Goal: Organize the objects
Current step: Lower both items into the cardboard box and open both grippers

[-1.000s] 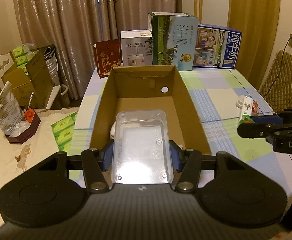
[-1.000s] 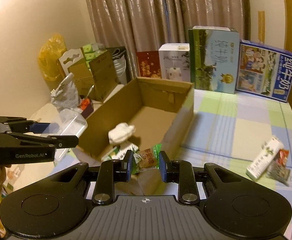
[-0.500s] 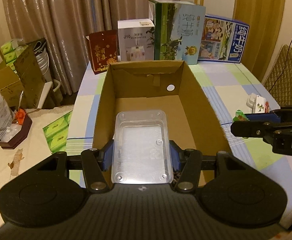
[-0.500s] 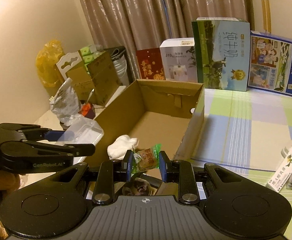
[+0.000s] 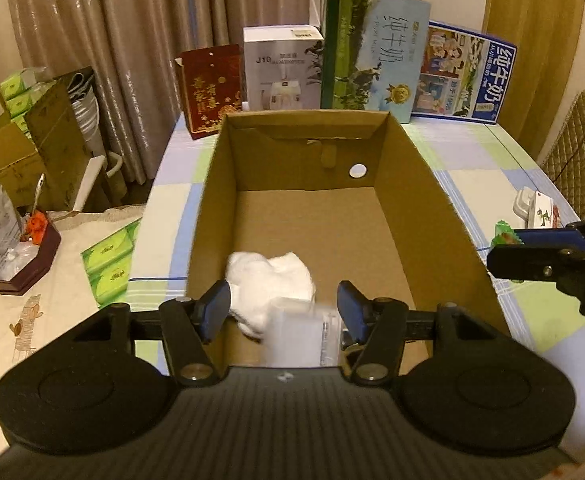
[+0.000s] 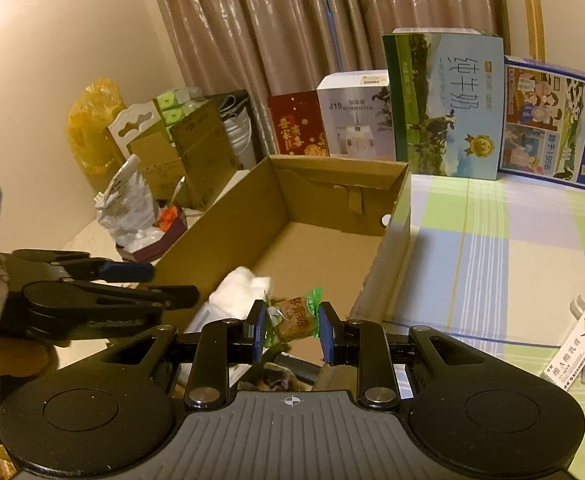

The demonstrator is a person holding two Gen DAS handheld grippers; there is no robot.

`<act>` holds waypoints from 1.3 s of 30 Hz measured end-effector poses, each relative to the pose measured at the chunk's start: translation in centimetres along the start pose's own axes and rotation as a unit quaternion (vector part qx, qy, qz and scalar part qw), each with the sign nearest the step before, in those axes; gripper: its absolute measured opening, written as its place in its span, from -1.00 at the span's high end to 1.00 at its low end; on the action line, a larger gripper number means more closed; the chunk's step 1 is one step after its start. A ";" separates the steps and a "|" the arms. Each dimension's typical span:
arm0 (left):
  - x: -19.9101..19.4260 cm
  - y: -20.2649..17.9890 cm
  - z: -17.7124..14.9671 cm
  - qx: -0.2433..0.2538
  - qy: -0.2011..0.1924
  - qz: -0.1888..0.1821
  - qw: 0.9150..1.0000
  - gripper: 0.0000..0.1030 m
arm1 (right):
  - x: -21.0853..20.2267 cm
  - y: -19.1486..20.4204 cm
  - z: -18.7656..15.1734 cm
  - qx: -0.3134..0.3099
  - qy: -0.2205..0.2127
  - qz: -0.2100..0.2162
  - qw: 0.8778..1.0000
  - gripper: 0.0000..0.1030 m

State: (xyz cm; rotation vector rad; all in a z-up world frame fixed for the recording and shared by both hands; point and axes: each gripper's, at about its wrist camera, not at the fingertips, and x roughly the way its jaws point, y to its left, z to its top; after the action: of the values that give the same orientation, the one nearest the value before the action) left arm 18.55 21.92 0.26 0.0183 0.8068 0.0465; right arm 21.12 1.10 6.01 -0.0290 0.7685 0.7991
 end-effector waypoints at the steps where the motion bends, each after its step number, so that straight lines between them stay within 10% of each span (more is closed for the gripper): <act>1: -0.2 0.1 0.0 -0.001 -0.002 0.002 1.000 -0.09 | 0.0 0.1 0.0 0.000 0.000 0.001 1.000 0.53; 7: -1.9 0.9 -0.3 -0.015 -0.015 0.006 1.000 -0.15 | 0.3 0.6 0.2 0.010 -0.010 0.017 1.000 0.51; 11: -2.8 1.4 -0.4 -0.023 -0.022 0.005 0.999 -0.16 | -0.1 0.4 0.5 0.033 -0.032 0.037 0.998 -0.13; 22: -6.2 0.5 -0.9 -0.035 -0.047 0.012 0.998 -0.45 | -5.6 -1.8 -0.8 0.069 -0.062 0.009 0.996 -0.19; 39: -13.2 -7.6 -4.5 -0.040 -0.057 -0.011 0.998 -0.87 | -17.0 -4.0 -7.8 0.076 -0.054 -0.072 0.993 -0.84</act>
State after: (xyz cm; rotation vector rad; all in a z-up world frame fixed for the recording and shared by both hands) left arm 6.43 13.72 6.39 -0.0626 0.6904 0.0566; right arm 11.40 -14.84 10.00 0.0937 0.7135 0.5986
